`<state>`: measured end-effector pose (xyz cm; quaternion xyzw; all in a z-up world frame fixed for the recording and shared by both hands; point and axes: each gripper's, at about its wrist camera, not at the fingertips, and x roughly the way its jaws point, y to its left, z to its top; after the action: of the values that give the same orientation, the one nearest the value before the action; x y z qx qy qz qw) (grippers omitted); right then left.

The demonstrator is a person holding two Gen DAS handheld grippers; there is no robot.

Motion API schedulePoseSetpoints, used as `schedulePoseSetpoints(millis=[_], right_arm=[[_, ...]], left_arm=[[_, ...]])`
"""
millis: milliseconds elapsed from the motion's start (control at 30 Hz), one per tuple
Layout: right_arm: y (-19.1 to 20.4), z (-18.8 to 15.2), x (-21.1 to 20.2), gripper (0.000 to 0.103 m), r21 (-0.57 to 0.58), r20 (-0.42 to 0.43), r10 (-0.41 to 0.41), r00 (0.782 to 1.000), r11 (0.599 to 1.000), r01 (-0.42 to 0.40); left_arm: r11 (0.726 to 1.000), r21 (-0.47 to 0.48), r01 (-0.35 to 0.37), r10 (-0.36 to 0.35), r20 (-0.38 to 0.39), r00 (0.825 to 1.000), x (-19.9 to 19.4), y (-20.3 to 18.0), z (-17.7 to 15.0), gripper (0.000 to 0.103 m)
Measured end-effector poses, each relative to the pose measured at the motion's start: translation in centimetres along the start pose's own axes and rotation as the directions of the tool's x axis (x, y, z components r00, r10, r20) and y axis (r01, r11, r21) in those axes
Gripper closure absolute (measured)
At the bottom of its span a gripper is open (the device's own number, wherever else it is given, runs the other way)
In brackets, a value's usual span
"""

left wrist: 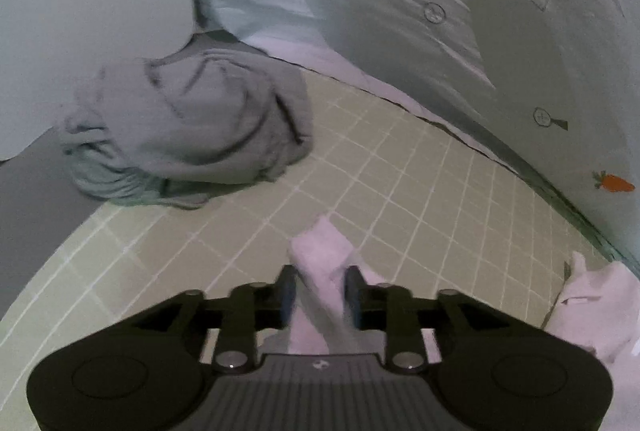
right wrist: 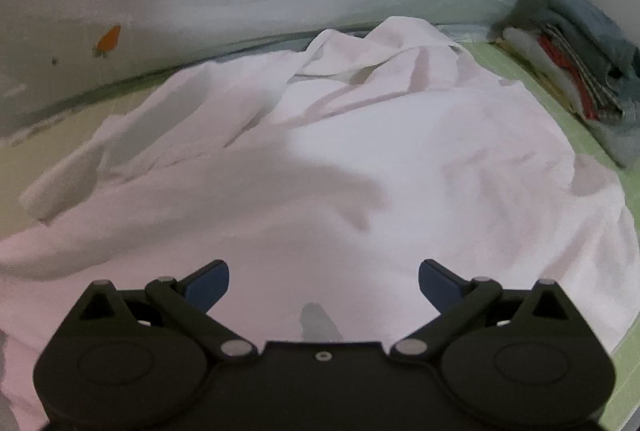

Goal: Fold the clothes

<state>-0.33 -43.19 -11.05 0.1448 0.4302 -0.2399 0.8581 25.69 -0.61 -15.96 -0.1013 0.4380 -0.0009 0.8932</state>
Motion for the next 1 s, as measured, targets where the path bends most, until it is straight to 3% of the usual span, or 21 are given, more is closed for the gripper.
schedulePoseSetpoints(millis=[33,100,233,333,400,467,500,633,800,933,1000], right_arm=[[-0.4,0.0,-0.3,0.001,0.017,0.008,0.007,1.000,1.000,-0.007],[-1.4,-0.1,-1.0,0.001,0.052,0.022,0.016,1.000,0.999,-0.017],[-3.1,-1.0,-1.9,0.001,0.096,0.030,0.029,0.999,0.995,-0.032],[-3.5,-1.9,-2.4,0.001,0.097,0.015,0.035,0.999,0.995,-0.036],[-3.5,-2.5,-2.9,0.001,0.087,0.005,0.039,0.999,0.995,-0.040],[-3.5,-3.0,-3.3,0.001,0.071,-0.002,0.041,0.999,0.997,-0.041],[-3.4,-3.2,-3.5,0.001,0.064,-0.006,0.041,0.999,0.997,-0.040],[-2.9,-4.1,-4.2,0.001,0.048,-0.021,0.050,0.999,0.998,-0.049],[-1.8,-5.1,-5.0,0.001,0.018,-0.026,0.070,0.997,0.997,-0.070],[-1.4,-5.8,-5.5,0.001,0.006,-0.029,0.090,0.996,0.996,-0.090],[-1.6,-6.0,-5.8,0.001,0.004,-0.029,0.098,0.995,0.995,-0.097]], left_arm=[[1.000,-0.001,-0.006,0.006,0.001,1.000,-0.6,0.1,-0.2,0.034],[0.999,-0.001,-0.037,0.037,-0.008,0.999,-1.7,0.7,-1.4,0.018],[0.993,-0.017,-0.116,0.114,-0.091,0.989,-2.8,2.6,-4.6,0.017],[0.984,-0.039,-0.175,0.165,-0.195,0.967,-2.9,4.6,-7.8,0.017],[0.978,-0.034,-0.207,0.194,-0.227,0.954,-3.1,5.6,-9.8,0.016],[0.978,-0.030,-0.206,0.193,-0.234,0.953,-3.4,6.2,-11.2,0.016],[0.980,-0.031,-0.196,0.184,-0.230,0.956,-3.5,6.4,-11.8,0.018],[0.979,-0.014,-0.202,0.196,-0.175,0.965,-4.6,6.7,-12.8,0.077],[0.980,-0.059,-0.189,0.178,-0.154,0.972,-5.6,8.3,-13.0,0.081],[0.966,-0.104,-0.235,0.217,-0.158,0.963,-6.9,10.9,-13.4,0.081],[0.949,-0.122,-0.290,0.270,-0.157,0.950,-7.7,12.5,-13.6,0.081]])
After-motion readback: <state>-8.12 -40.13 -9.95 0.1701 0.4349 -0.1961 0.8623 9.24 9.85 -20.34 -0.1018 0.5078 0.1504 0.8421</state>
